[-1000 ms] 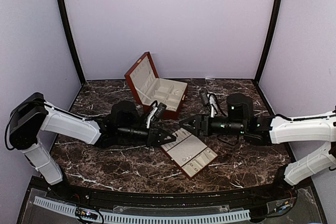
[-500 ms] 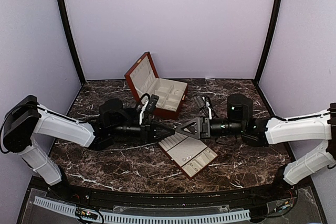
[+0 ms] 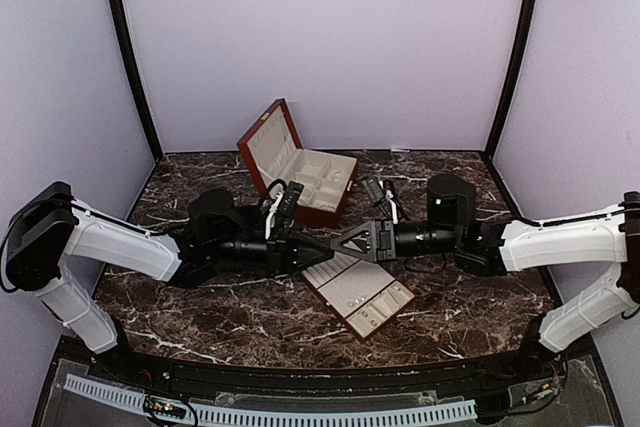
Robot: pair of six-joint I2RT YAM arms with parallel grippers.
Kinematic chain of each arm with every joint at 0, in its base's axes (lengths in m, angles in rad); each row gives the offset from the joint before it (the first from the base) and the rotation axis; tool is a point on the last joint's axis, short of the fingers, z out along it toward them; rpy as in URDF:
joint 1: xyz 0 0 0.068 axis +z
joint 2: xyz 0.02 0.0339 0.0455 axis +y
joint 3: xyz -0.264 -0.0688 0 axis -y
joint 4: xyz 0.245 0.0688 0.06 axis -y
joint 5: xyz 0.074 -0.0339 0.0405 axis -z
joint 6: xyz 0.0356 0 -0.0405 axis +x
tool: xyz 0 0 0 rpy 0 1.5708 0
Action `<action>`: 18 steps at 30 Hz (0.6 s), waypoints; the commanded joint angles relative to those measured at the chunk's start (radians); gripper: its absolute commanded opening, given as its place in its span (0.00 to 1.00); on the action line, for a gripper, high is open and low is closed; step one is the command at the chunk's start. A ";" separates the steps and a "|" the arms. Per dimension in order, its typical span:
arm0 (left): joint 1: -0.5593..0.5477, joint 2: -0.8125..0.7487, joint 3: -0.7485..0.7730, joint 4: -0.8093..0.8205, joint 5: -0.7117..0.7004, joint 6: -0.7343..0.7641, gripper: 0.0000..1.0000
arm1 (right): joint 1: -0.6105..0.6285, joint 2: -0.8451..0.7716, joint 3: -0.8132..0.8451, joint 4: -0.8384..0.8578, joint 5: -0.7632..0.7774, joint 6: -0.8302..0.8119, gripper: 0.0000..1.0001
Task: Organize the mixed jewelry
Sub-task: Pass from the left arm to the right
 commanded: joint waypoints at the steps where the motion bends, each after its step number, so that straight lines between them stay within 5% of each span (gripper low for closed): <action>1: -0.007 -0.032 -0.013 0.033 0.018 0.018 0.00 | 0.006 0.005 0.022 0.053 -0.009 0.007 0.27; 18: -0.008 -0.027 -0.024 0.046 -0.012 0.008 0.00 | 0.007 0.001 0.011 0.079 -0.054 0.023 0.16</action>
